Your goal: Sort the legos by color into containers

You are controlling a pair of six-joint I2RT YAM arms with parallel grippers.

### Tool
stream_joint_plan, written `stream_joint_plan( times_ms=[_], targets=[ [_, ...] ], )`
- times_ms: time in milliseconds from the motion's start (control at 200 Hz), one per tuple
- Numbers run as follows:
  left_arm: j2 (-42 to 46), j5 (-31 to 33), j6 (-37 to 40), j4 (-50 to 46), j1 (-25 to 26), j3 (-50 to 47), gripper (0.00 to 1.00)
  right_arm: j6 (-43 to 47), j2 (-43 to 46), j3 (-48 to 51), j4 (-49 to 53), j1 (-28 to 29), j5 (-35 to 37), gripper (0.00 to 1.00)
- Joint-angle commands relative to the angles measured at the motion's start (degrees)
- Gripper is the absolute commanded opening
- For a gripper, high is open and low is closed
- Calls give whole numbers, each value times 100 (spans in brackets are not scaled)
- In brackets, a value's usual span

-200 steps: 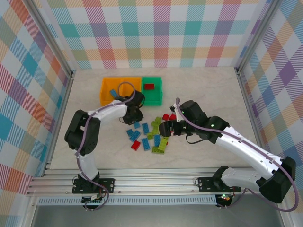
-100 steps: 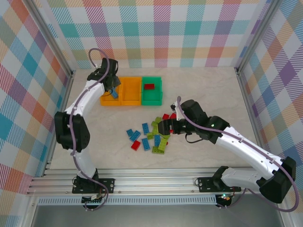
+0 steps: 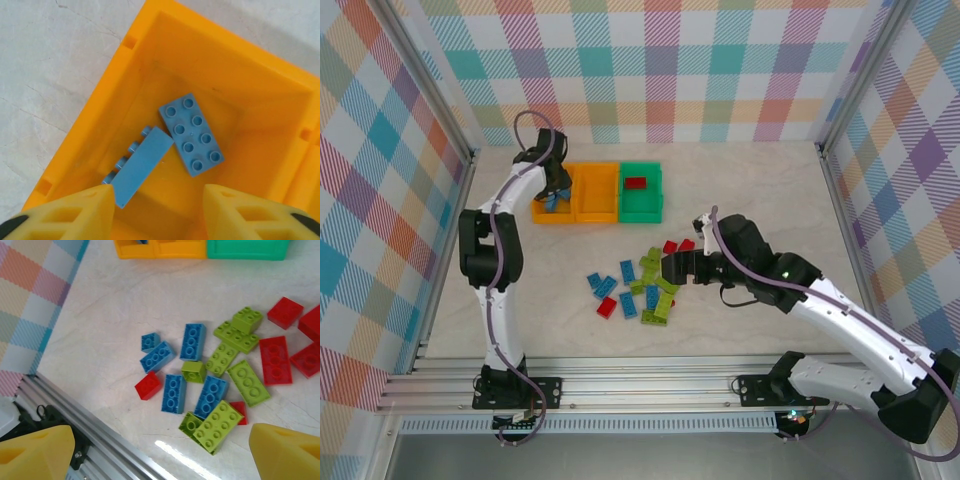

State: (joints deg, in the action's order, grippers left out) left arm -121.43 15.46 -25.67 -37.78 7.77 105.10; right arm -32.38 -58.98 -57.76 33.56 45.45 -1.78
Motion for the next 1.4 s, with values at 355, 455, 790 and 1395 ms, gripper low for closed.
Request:
stream_joint_plan(
  times_ms=[355,455,790,1395],
  targets=[
    [4486,-1858,1653,662,1180,-2670,60,-1552,-2232,-603,1267,31,868,82],
    [4959,-1845,2901,127,1940,-3114,69,-1983,-2638,-530,1027,279,534,81],
    [6701,-3313,5916,-1215,2579,-4848,100,-2523,-3553,-469,676,793,496,68],
    [7920,-3251,6724,373,2552,-6269,100,-2092,-2971,-743,681,843,1439,36]
  ],
)
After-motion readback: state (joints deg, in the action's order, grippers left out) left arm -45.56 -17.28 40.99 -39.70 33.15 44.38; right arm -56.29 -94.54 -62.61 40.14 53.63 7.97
